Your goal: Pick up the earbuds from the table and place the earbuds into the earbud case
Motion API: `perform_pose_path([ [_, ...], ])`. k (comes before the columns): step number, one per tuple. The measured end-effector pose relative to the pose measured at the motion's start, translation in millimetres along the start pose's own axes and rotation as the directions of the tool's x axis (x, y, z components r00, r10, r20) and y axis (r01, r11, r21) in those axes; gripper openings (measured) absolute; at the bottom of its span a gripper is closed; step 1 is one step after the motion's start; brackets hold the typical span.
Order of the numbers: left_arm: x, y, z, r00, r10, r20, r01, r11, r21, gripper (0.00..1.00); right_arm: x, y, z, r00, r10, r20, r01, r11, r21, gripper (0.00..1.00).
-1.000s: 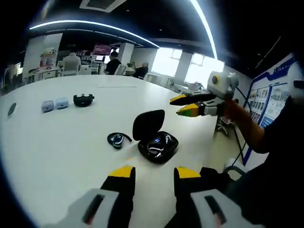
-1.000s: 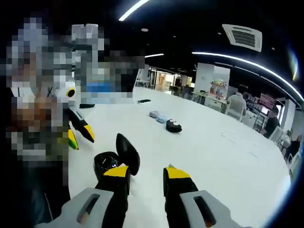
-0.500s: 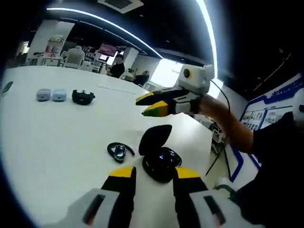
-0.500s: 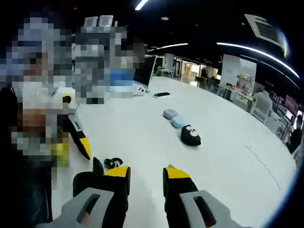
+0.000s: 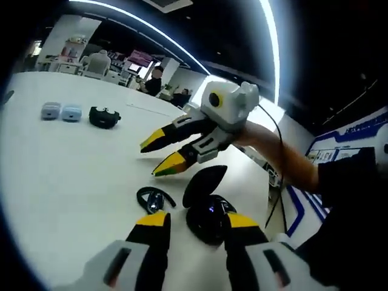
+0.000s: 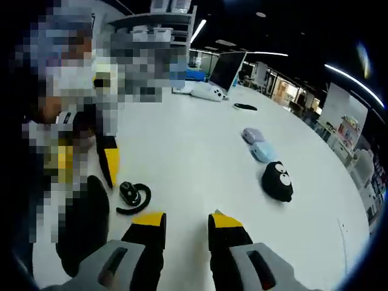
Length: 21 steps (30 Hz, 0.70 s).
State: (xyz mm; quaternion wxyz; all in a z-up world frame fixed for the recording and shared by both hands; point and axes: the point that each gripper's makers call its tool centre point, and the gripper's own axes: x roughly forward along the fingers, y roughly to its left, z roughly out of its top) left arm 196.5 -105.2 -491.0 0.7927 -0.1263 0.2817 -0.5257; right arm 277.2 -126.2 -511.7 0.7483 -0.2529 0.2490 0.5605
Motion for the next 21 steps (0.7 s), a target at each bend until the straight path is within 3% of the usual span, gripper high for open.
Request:
perform_pose_path([
  [9, 4, 12.6, -0.1, 1.000, 0.009, -0.004, -0.009, 1.000, -0.021, 0.39, 2, 10, -0.9, 0.998, 0.063, 0.017, -0.063, 0.998, -0.027, 0.29],
  [21, 10, 33.0, 21.8, 0.999, -0.035, 0.031, 0.037, 0.997, -0.072, 0.40, 2, 12, -0.2, 0.996, 0.082, 0.040, -0.081, 0.996, -0.023, 0.31],
])
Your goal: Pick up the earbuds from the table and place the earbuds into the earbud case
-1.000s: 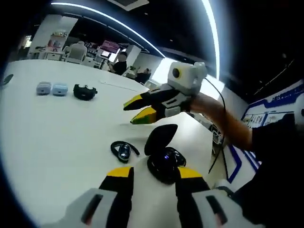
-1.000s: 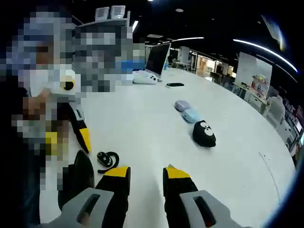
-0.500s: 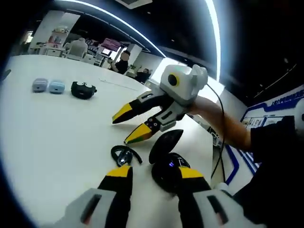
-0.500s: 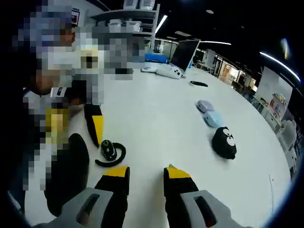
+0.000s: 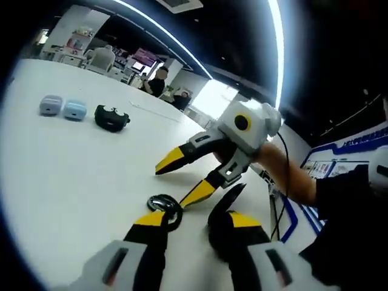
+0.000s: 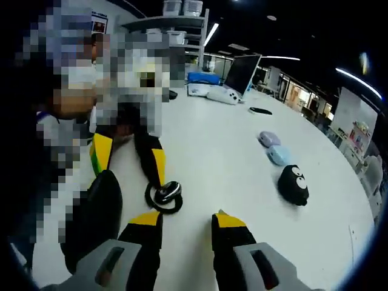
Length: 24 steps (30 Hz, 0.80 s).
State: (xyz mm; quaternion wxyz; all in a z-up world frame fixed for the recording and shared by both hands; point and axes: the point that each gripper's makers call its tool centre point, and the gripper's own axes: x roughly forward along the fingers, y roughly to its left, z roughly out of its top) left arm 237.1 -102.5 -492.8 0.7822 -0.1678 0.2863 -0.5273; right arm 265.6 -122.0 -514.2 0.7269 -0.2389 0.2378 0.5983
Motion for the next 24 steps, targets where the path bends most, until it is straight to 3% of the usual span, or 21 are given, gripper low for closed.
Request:
perform_pose_path([
  [7, 6, 6.3, 12.9, 0.999, -0.036, -0.001, 0.036, 0.999, -0.020, 0.41, 3, 1, 2.9, 1.000, 0.006, 0.014, -0.006, 1.000, -0.001, 0.31],
  [11, 10, 6.3, 29.5, 0.994, -0.093, 0.052, 0.098, 0.991, -0.087, 0.41, 5, -2, 4.0, 1.000, -0.003, 0.020, 0.003, 1.000, 0.006, 0.30],
  [24, 14, 20.8, 43.9, 0.994, -0.075, 0.075, 0.082, 0.991, -0.103, 0.41, 15, -5, 15.3, 0.999, -0.013, 0.032, 0.013, 1.000, 0.023, 0.32],
])
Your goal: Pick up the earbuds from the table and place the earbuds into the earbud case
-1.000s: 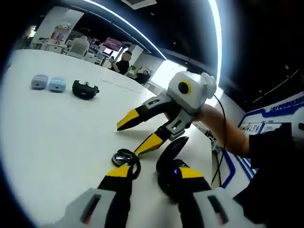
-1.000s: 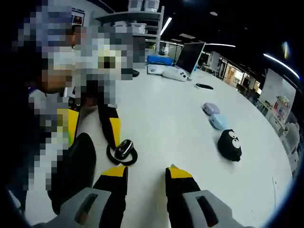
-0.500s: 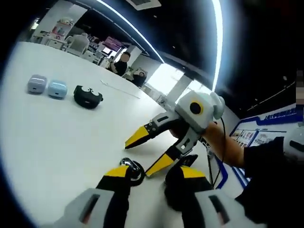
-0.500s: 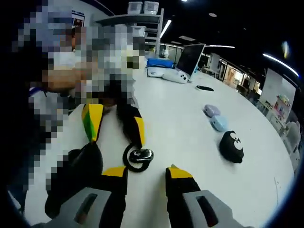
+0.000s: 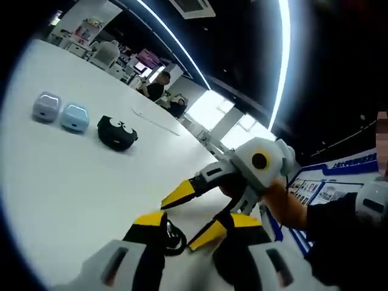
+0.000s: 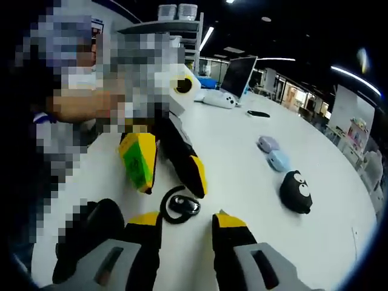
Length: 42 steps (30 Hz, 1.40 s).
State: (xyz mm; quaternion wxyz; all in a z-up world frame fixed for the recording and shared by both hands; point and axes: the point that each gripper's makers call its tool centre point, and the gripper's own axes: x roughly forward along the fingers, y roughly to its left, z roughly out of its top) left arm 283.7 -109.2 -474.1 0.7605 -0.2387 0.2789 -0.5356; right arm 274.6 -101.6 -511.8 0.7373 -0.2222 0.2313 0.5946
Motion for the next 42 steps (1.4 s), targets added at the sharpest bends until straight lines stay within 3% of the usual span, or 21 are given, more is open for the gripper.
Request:
perform_pose_path([
  [7, -25, 1.9, 4.8, 0.998, 0.051, 0.038, -0.052, 0.998, 0.026, 0.41, 9, 0, 5.4, 1.000, 0.002, -0.003, -0.002, 1.000, -0.010, 0.33],
  [11, -43, 3.8, -3.2, 0.993, 0.116, 0.033, -0.118, 0.990, 0.079, 0.42, 11, 1, 9.6, 1.000, 0.004, -0.007, -0.004, 1.000, -0.010, 0.33],
  [18, -73, -12.2, -27.9, 0.979, 0.200, 0.028, -0.202, 0.965, 0.170, 0.46, 4, 2, 19.1, 1.000, 0.020, -0.013, -0.021, 1.000, -0.016, 0.29],
  [21, -81, -20.0, -39.9, 0.975, 0.220, 0.025, -0.220, 0.956, 0.195, 0.46, 2, 1, 21.7, 0.999, 0.020, -0.043, -0.021, 0.999, -0.043, 0.27],
  [27, -96, -38.0, -64.4, 0.973, 0.228, 0.023, -0.228, 0.948, 0.221, 0.45, 8, 2, 15.5, 0.983, 0.039, -0.178, -0.062, 0.990, -0.127, 0.22],
  [35, -116, -47.4, -86.3, 0.972, 0.228, 0.052, -0.234, 0.953, 0.194, 0.44, 16, 1, 10.6, 0.963, 0.060, -0.262, -0.071, 0.997, -0.035, 0.15],
  [42, -128, -47.6, -93.8, 0.968, 0.238, 0.072, -0.248, 0.953, 0.175, 0.44, 18, 5, 5.9, 0.949, 0.047, -0.312, -0.025, 0.997, 0.073, 0.13],
])
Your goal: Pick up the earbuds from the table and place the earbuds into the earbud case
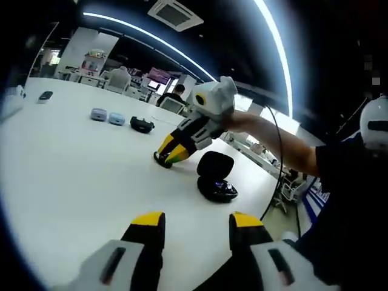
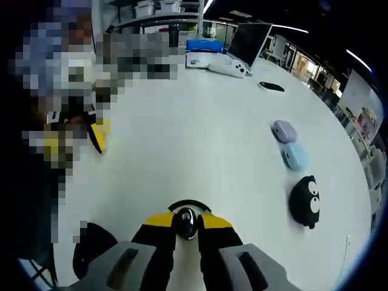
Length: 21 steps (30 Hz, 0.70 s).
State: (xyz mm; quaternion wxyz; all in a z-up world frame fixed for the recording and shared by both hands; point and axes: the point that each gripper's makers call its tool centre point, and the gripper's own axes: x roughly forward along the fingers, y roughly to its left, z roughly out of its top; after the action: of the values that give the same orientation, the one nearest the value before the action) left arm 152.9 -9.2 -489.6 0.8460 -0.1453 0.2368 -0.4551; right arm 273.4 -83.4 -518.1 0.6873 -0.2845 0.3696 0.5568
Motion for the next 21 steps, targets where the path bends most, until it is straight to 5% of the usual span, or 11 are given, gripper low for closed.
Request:
perform_pose_path([
  [9, 0, -7.6, 0.9, 1.000, 0.021, -0.003, -0.021, 0.998, 0.065, 0.44, -11, 1, 11.1, 0.999, -0.036, 0.039, 0.031, 0.989, 0.143, 0.12],
  [15, 2, -14.6, 1.1, 1.000, 0.020, -0.004, -0.019, 0.995, 0.097, 0.44, -54, 21, 32.0, 0.988, -0.110, 0.113, 0.092, 0.984, 0.154, 0.12],
  [21, 8, -20.7, 2.7, 1.000, -0.001, -0.007, 0.001, 0.994, 0.112, 0.44, -85, 47, 28.6, 0.973, -0.177, 0.146, 0.143, 0.965, 0.218, 0.12],
])
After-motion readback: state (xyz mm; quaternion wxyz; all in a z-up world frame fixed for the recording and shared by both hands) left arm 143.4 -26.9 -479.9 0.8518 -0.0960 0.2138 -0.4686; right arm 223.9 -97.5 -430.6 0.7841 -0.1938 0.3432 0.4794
